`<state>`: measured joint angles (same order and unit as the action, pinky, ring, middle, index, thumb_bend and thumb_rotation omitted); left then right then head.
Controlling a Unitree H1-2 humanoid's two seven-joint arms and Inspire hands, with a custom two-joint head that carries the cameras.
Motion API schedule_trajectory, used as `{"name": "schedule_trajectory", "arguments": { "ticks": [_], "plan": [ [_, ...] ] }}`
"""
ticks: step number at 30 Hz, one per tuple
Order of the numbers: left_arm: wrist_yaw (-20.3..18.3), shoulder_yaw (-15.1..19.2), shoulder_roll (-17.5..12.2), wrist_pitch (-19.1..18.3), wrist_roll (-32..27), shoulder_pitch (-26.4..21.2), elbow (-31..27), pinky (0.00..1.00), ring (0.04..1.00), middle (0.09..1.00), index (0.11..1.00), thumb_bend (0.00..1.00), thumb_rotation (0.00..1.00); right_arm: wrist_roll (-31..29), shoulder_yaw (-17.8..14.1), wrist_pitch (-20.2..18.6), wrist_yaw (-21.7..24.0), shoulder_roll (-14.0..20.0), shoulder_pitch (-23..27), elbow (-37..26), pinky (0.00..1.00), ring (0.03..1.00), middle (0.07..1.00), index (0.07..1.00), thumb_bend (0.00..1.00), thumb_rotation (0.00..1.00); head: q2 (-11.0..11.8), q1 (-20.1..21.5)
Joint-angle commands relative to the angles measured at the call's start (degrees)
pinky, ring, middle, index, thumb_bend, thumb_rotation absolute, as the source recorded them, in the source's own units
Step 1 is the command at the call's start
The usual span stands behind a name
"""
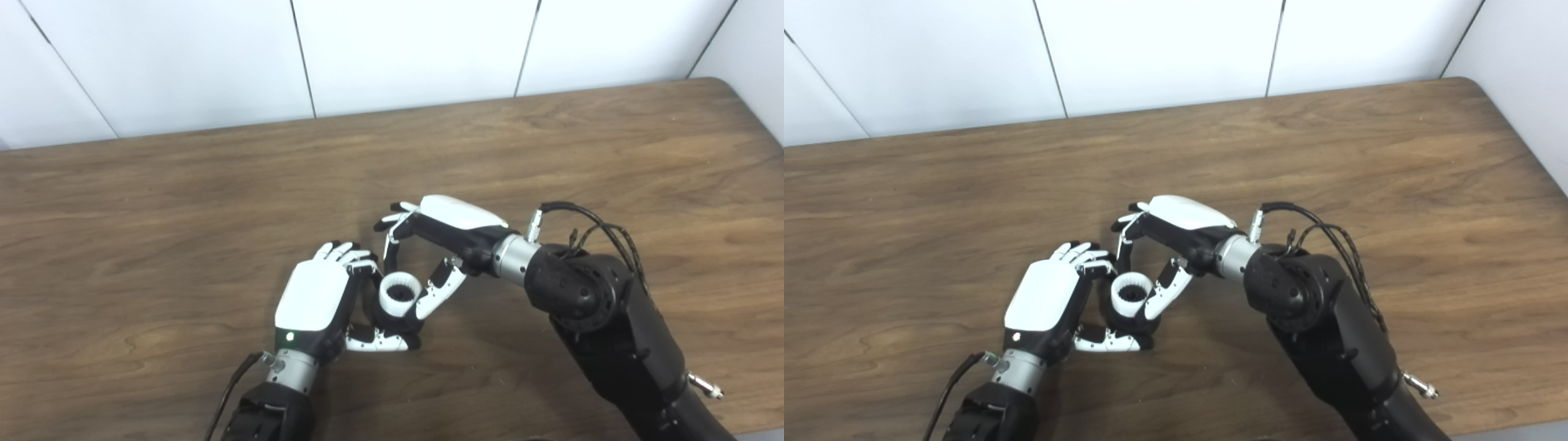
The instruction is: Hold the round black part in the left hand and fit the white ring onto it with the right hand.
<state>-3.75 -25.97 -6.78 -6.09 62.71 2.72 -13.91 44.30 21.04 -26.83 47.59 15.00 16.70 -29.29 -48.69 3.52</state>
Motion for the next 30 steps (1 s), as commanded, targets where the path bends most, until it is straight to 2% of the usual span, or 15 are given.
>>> {"name": "schedule_trajectory", "arguments": {
  "ticks": [1, 30],
  "plan": [
    [-0.4, -0.2, 0.5, 0.0, 0.4, -0.6, -1.1, 0.92, 0.869, 0.774, 0.486, 0.52, 0.05, -0.2, -0.1, 0.4, -0.8, 0.3, 1.2, -0.9, 1.0, 1.0, 0.89, 0.484, 0.52, 0.13, 0.0, 0.0],
    [-0.6, -0.1, 1.0, -0.1, 1.0, -0.8, -0.9, 0.91, 0.868, 0.774, 0.486, 0.52, 0.05, 0.5, 1.2, 1.5, -2.2, 1.3, 0.6, -1.0, 1.0, 1.0, 0.889, 0.488, 0.52, 0.14, -0.2, 0.1]
  ]
}}
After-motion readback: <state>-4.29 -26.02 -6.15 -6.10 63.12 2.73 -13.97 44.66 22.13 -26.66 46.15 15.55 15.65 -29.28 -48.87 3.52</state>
